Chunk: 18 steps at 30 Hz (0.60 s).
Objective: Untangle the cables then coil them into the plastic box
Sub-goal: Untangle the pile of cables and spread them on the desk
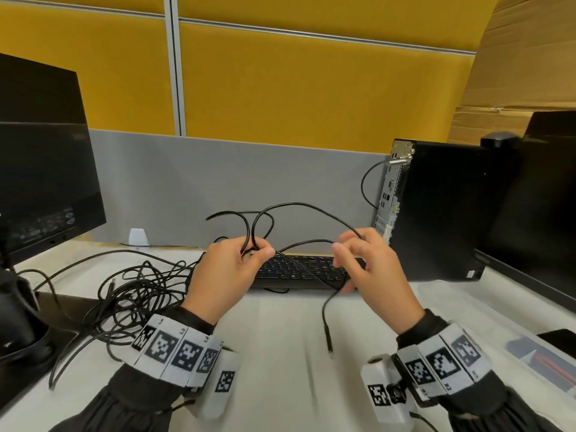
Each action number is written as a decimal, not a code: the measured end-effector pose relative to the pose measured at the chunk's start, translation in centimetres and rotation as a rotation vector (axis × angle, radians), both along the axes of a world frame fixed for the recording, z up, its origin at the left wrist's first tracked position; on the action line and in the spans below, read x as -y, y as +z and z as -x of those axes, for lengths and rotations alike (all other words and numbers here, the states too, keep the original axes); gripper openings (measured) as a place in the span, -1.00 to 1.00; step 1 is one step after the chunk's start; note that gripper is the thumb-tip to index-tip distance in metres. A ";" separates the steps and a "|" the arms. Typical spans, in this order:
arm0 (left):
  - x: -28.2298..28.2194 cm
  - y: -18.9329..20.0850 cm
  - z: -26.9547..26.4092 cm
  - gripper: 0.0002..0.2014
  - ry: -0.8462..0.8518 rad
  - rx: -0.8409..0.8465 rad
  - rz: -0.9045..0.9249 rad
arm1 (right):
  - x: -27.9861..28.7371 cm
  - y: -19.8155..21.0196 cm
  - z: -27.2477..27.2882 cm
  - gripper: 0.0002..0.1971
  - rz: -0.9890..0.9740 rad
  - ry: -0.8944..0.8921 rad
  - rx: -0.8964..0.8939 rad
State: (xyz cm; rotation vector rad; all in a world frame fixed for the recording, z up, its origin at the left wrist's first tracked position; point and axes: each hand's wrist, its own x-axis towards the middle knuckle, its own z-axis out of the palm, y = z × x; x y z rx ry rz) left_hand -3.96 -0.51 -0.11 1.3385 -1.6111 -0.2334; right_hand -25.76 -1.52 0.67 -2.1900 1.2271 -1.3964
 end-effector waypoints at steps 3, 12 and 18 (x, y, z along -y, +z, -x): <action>0.0 0.4 -0.6 -0.87 0.064 -0.005 0.062 | -0.2 0.0 0.5 -0.67 0.037 -0.007 -0.292; -0.2 1.0 -2.3 -0.89 0.260 0.187 0.032 | -0.5 1.1 3.4 -0.74 0.016 -0.158 -0.542; -0.7 1.0 -1.0 -0.89 -0.140 0.040 -0.062 | 0.0 2.5 0.4 -0.81 0.182 -0.015 0.242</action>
